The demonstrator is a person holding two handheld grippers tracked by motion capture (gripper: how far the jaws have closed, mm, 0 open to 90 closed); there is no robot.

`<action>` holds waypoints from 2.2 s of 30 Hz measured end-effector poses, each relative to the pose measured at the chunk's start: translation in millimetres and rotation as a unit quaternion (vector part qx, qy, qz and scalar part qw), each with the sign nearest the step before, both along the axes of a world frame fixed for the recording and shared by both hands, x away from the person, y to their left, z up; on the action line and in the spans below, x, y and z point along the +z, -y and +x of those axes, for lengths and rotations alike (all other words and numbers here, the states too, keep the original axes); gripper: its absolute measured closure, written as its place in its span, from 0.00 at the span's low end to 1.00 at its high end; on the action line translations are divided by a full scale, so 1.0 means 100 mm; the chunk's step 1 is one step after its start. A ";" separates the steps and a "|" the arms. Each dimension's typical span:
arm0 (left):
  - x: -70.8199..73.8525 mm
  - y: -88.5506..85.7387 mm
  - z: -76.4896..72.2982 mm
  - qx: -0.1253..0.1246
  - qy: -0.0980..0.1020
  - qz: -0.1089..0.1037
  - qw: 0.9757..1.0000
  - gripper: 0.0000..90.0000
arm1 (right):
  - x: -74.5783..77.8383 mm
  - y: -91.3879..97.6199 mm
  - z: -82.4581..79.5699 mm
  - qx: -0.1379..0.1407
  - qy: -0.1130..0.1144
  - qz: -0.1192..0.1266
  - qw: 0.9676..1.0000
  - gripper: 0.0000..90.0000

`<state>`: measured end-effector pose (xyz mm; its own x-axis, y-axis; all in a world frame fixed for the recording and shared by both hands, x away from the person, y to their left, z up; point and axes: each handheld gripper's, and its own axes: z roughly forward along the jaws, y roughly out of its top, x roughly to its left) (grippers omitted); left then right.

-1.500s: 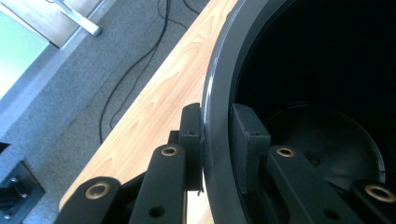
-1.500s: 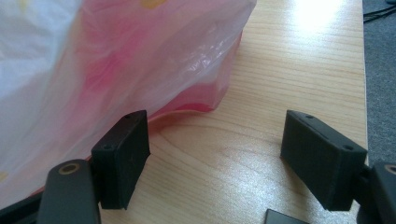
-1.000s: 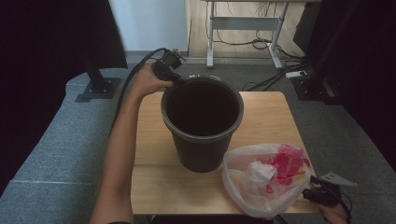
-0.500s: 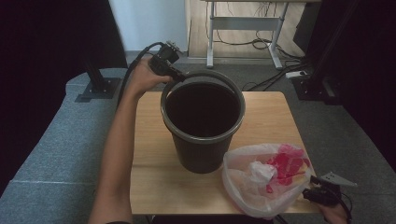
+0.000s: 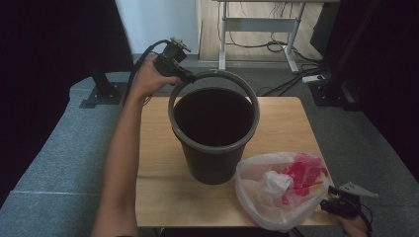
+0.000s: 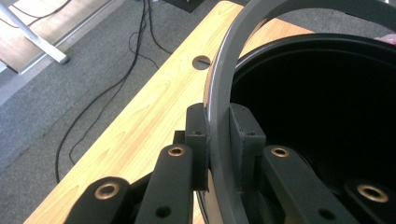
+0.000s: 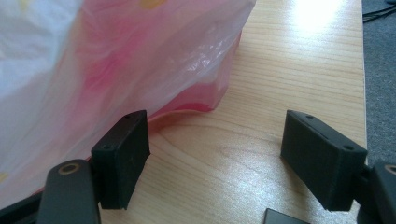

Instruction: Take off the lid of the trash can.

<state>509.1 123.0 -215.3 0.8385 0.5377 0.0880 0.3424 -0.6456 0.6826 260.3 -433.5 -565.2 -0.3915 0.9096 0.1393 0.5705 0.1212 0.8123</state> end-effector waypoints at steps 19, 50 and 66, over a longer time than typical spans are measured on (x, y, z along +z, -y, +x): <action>0.12 0.05 -0.05 -0.014 0.018 -0.031 0.999 0.88 | 0.00 0.00 0.00 -0.001 0.000 0.000 1.000 0.26; 0.14 -0.40 -0.31 -0.028 0.010 -0.068 0.997 0.88 | 0.00 0.00 0.00 -0.002 0.000 -0.002 1.000 0.26; 0.05 -0.86 -0.63 -0.009 0.006 -0.079 0.997 0.88 | 0.00 -0.01 0.00 -0.003 0.000 -0.006 1.000 0.26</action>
